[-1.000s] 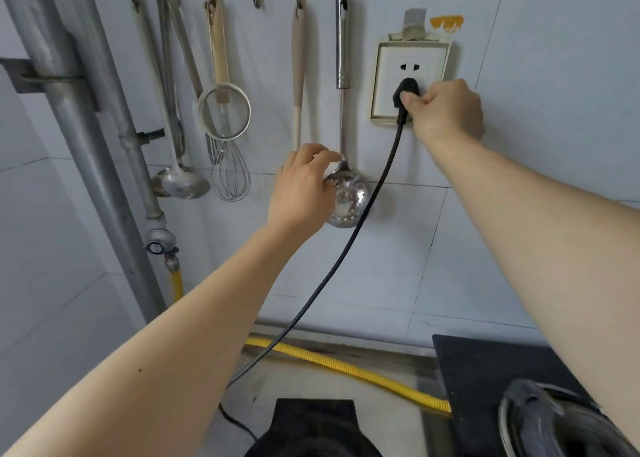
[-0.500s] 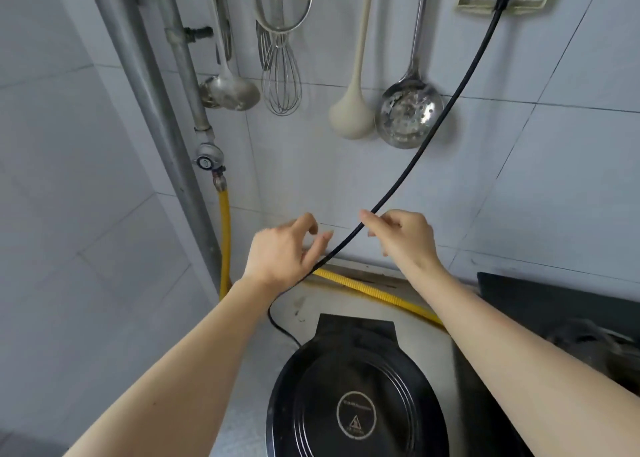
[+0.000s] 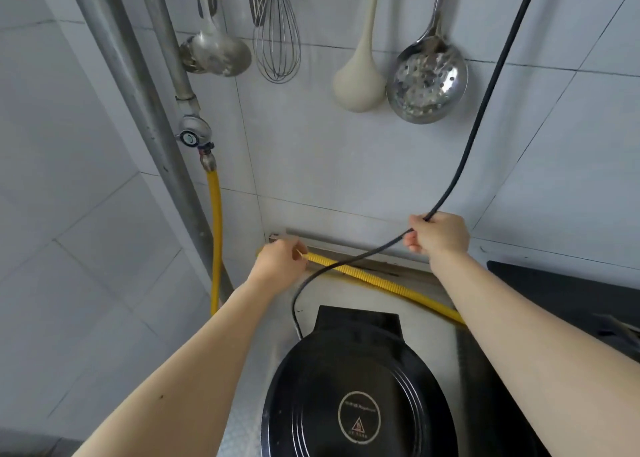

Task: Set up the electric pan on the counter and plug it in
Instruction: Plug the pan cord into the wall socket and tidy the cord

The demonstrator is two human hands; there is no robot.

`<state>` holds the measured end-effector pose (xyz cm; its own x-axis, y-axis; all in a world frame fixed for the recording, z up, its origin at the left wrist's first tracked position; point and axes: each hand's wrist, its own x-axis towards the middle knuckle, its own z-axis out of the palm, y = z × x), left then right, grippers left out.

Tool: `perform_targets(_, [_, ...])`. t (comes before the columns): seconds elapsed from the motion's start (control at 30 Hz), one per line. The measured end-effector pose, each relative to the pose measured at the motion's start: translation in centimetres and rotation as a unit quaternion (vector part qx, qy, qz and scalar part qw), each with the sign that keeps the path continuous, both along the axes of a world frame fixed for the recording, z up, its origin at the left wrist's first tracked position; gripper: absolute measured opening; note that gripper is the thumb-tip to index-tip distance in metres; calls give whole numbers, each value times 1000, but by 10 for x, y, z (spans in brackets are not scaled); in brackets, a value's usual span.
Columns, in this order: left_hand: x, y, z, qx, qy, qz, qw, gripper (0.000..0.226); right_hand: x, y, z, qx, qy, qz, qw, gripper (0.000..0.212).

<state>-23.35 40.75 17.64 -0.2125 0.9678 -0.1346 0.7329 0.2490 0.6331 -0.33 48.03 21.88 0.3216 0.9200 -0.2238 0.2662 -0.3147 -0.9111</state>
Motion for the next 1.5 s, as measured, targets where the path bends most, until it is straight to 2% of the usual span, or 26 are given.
perform_targets(0.1, [8, 4, -19, -70, 14, -62, 995, 14, 19, 14, -10, 30, -94, -43, 994, 19])
perform_targets(0.23, [27, 8, -38, -121, 26, -107, 986, 24, 24, 20, -15, 43, -198, -43, 978, 17])
perform_targets(0.33, [34, 14, -49, -131, 45, -90, 986, 23, 21, 22, -21, 29, -133, -4, 991, 22])
perform_targets(0.43, [35, 18, -60, -185, -8, -83, 979, 27, 18, 15, -21, -8, -40, 67, 997, 20])
perform_targets(0.53, [35, 20, -61, -220, -64, -97, 969, 28, 16, 0, -22, -49, -10, 142, 989, 23])
perform_targets(0.63, [28, 21, -56, -217, -107, -76, 967, 25, 18, -17, -26, -118, -9, 201, 972, 37])
perform_targets(0.7, [23, 19, -54, -219, -123, -71, 965, 23, 22, -28, -30, -177, -57, 261, 947, 49])
perform_targets(0.73, [21, 16, -52, -223, -121, -71, 965, 25, 24, -35, -32, -214, -98, 304, 923, 56])
perform_targets(0.8, [20, 8, -48, -218, -114, -65, 967, 35, 26, -48, -38, -304, -173, 389, 852, 76])
perform_targets(0.83, [21, 3, -44, -211, -115, -61, 969, 39, 26, -54, -42, -346, -187, 413, 821, 87])
perform_targets(0.9, [22, -8, -39, -201, -128, -71, 969, 43, 28, -64, -48, -400, -169, 415, 799, 102])
perform_targets(1.0, [21, -28, -35, -205, -167, -74, 962, 53, 36, -81, -55, -439, -151, 395, 793, 112])
perform_targets(1.13, [16, -48, -38, -182, -218, -21, 959, 65, 53, -109, -68, -475, -120, 380, 784, 103])
perform_targets(1.3, [12, -59, -35, -163, -208, 19, 964, 70, 56, -130, -73, -433, -127, 350, 821, 99])
perform_targets(1.5, [0, -66, -37, -159, -220, 45, 961, 62, 34, -136, -71, -401, -132, 330, 844, 98])
